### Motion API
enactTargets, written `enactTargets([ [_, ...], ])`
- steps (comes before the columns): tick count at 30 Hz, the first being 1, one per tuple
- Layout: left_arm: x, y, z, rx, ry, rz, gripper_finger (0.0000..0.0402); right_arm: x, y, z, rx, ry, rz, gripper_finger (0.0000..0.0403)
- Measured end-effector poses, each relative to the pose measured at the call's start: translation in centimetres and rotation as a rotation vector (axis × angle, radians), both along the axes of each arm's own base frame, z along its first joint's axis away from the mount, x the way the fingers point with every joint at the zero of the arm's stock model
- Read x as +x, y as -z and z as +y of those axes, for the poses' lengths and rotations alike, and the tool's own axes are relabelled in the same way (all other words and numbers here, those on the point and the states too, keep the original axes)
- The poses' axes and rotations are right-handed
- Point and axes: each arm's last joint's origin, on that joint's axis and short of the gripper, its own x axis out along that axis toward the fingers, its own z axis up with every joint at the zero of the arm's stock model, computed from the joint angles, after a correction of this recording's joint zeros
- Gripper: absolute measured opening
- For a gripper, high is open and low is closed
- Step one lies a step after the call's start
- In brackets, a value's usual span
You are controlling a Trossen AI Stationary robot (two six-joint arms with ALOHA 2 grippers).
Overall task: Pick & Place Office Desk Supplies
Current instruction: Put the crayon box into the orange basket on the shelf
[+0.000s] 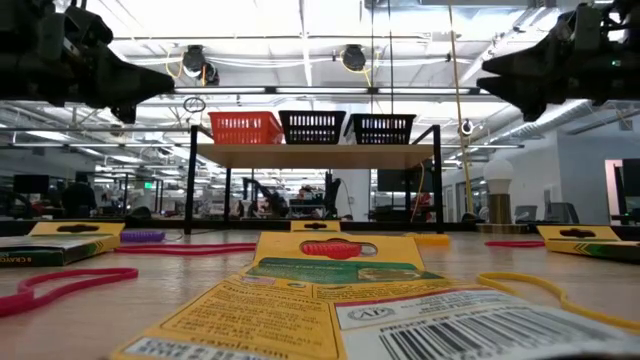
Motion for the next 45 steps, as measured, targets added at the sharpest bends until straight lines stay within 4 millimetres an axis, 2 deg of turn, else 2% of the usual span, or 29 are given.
enactTargets([
  [6, 0.9, 0.2, 0.2, -0.017, -0.052, 0.096, 0.006, 0.6, 0.6, -0.1, -0.034, 0.006, 0.083, 0.0192],
  [10, 1.9, -0.4, 0.3, -0.02, -0.066, 0.153, 0.0089, 1.1, 1.0, -0.1, -0.032, 0.002, 0.123, 0.0192],
  [17, 4.5, -1.2, 0.3, -0.02, -0.034, 0.252, 0.0152, 1.9, 1.6, -0.2, 0.012, -0.004, 0.174, 0.0192],
  [23, 7.3, -0.4, 0.4, -0.029, -0.039, 0.296, 0.0193, 2.3, 1.9, -0.2, 0.066, -0.014, 0.182, 0.0192],
  [33, 12.9, 2.5, 1.0, -0.035, -0.167, 0.384, 0.0189, 2.5, 2.3, 0.0, 0.094, -0.032, 0.208, 0.0192],
  [41, 18.2, 3.7, 1.3, -0.035, -0.181, 0.436, 0.0193, 2.6, 2.4, 0.3, 0.114, -0.05, 0.212, 0.0192],
  [45, 20.1, 4.2, 1.5, -0.055, -0.205, 0.444, 0.0195, 2.6, 2.3, 0.3, 0.118, -0.05, 0.206, 0.0192],
])
